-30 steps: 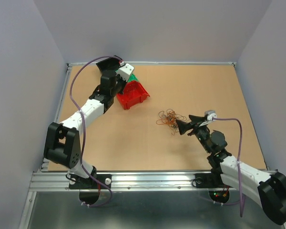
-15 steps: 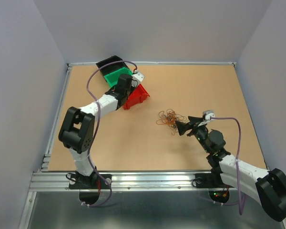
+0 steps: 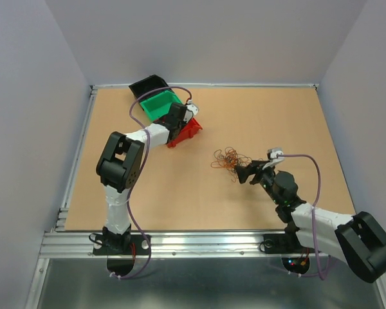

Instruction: Untangle the cables

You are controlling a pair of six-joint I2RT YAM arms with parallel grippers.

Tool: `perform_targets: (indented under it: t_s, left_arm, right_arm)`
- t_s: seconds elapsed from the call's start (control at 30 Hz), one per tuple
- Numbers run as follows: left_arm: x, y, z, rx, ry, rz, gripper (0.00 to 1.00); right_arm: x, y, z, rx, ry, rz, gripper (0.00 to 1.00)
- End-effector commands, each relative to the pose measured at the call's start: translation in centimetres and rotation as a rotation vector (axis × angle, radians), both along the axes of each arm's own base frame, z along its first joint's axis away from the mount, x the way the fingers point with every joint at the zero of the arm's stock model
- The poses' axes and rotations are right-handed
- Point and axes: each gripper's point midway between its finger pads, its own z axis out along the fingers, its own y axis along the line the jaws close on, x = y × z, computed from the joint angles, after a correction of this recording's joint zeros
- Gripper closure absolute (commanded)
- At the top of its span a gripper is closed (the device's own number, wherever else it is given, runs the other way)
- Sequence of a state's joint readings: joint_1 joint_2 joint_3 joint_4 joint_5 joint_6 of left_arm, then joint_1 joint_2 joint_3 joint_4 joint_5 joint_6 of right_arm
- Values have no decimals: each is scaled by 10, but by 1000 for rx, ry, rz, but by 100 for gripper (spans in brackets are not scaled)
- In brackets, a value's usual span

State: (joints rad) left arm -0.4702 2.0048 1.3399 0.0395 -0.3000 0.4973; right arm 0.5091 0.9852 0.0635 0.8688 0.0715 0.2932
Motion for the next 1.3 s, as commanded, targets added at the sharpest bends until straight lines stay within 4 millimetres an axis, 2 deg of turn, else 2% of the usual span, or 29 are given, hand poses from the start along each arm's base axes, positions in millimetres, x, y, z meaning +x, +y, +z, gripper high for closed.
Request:
perform_targets:
  t_s: [0.0, 0.03, 0.07, 0.1, 0.13, 0.2, 0.5, 0.63, 0.73, 0.77, 0.83, 0.87, 0.93, 0.97, 1.0, 1.1, 1.27]
  left_arm:
    - [5, 0, 18, -38, -37, 15, 99]
    - [2, 0, 26, -66, -47, 3, 96]
    - [1, -1, 31, -80, -55, -5, 88]
    - [1, -3, 36, -97, -68, -11, 85]
    - [-2, -2, 42, -109, -77, -14, 82]
    - [-3, -3, 48, -119, -92, -19, 78]
    - [-12, 2, 63, -121, -114, -25, 71]
    - [-13, 4, 67, -120, -119, -16, 67]
    - [-14, 7, 73, -119, -134, -3, 67]
    - [-15, 8, 78, -127, -143, -3, 66]
    - [-17, 7, 82, -133, -149, -8, 66]
    - [-18, 6, 85, -141, -154, -12, 66]
    - [-18, 8, 89, -145, -167, -11, 67]
    - [-19, 8, 91, -148, -172, -11, 66]
    - [-19, 8, 93, -150, -181, -9, 66]
    - [-18, 9, 100, -165, -211, -5, 66]
    - [-9, 3, 121, -245, -253, -16, 52]
  right_arm:
    - [23, 5, 27, 41, -36, -39, 11]
    - [26, 6, 23, 38, -18, -43, 11]
    - [29, 7, 15, 24, 9, -48, 11]
    - [32, 8, 10, 12, 31, -54, 10]
    - [37, 10, 13, 16, 31, -57, 10]
    - [42, 10, 1, -10, 66, -72, 10]
    - [57, 11, -16, -77, 116, -96, 13]
    - [62, 14, -23, -97, 140, -99, 20]
    - [66, 14, -31, -123, 169, -107, 33]
    - [67, 14, -34, -132, 178, -108, 44]
    - [68, 17, -36, -139, 185, -96, 54]
    - [69, 17, -38, -144, 190, -94, 66]
    - [68, 21, -37, -144, 189, -69, 80]
    - [67, 22, -36, -144, 187, -63, 93]
    - [67, 24, -35, -141, 185, -54, 98]
    - [65, 25, -34, -139, 181, -37, 99]
    - [62, 26, -31, -136, 172, -29, 100]
